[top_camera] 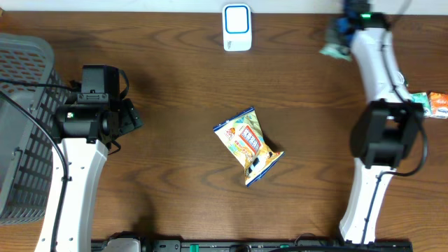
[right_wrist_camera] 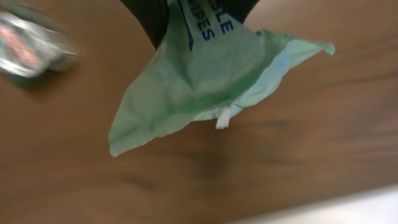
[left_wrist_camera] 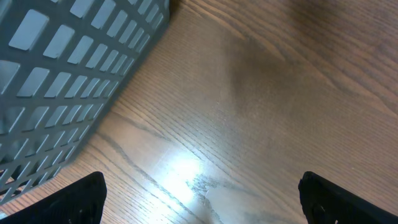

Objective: Scan the item barcode
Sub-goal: 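Carry the wipes pack to the right table edge and release, then move the right gripper to the snack bag and grasp it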

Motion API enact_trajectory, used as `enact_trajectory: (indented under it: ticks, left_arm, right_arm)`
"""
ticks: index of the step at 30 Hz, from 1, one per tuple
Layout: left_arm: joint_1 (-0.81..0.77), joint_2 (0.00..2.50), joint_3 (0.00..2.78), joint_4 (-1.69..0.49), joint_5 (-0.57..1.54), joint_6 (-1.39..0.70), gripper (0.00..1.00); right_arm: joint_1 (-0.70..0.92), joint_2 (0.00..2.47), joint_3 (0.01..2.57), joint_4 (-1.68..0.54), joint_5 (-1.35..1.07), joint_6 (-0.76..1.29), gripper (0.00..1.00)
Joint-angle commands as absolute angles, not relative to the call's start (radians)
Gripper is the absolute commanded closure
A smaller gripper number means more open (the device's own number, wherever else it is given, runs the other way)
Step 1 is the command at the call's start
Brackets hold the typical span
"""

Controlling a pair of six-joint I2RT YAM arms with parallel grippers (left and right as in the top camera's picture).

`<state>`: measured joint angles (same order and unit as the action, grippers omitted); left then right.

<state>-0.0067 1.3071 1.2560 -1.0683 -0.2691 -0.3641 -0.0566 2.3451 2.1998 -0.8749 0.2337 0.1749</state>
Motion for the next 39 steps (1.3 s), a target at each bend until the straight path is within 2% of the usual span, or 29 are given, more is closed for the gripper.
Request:
enact_trajectory:
  ticks: [1, 3, 5, 6, 7, 8, 9, 11, 20, 23, 29, 39]
  left_arm:
    - [-0.003, 1.308, 1.259, -1.071, -0.289, -0.356, 0.02]
    - [-0.003, 1.308, 1.259, -1.071, -0.29, -0.356, 0.02]
    - [-0.003, 1.308, 1.259, -1.071, -0.289, -0.356, 0.02]
    - [-0.003, 1.308, 1.259, -1.071, -0.289, -0.356, 0.02]
    - [-0.003, 1.308, 1.259, -1.071, -0.289, -0.356, 0.02]
    - [-0.003, 1.308, 1.259, -1.071, -0.289, -0.356, 0.02]
    - [-0.003, 1.308, 1.259, -1.071, -0.289, -0.356, 0.02]
    - [-0.003, 1.308, 1.259, -1.071, -0.289, -0.356, 0.02]
    - [-0.003, 1.308, 1.259, -1.071, -0.29, -0.356, 0.02]
    - [-0.003, 1.308, 1.259, -1.071, -0.289, -0.356, 0.02]
    - [-0.003, 1.308, 1.259, -1.071, -0.289, -0.356, 0.02]
    - [-0.003, 1.308, 1.259, -1.071, -0.289, -0.356, 0.02]
  right_arm:
    - [-0.144, 2.309, 2.208, -0.944, 0.336, 0.136, 0.99]
    - [-0.208, 2.309, 2.208, -0.968, 0.335, 0.13, 0.99]
    - [-0.261, 2.309, 2.208, -0.978, 0.329, 0.136, 0.93]
    - [-0.287, 2.309, 2.208, -0.981, 0.31, 0.153, 0.83]
    - [-0.305, 2.309, 2.208, -0.982, 0.276, 0.162, 0.67]
    - [-0.324, 2.309, 2.208, -0.982, 0.221, 0.164, 0.36]
    - [-0.339, 2.309, 2.208, -0.984, 0.169, 0.164, 0.22]
    - [-0.37, 2.31, 2.208, -0.997, 0.036, 0.164, 0.02]
    - [-0.328, 2.31, 2.204, -1.156, -0.362, 0.155, 0.01]
    - [-0.277, 2.31, 2.202, -1.28, -0.464, 0.057, 0.01]
    - [-0.134, 2.31, 2.168, -1.539, -0.48, -0.093, 0.01]
    - [0.135, 2.31, 2.096, -1.586, -0.425, -0.136, 0.01]
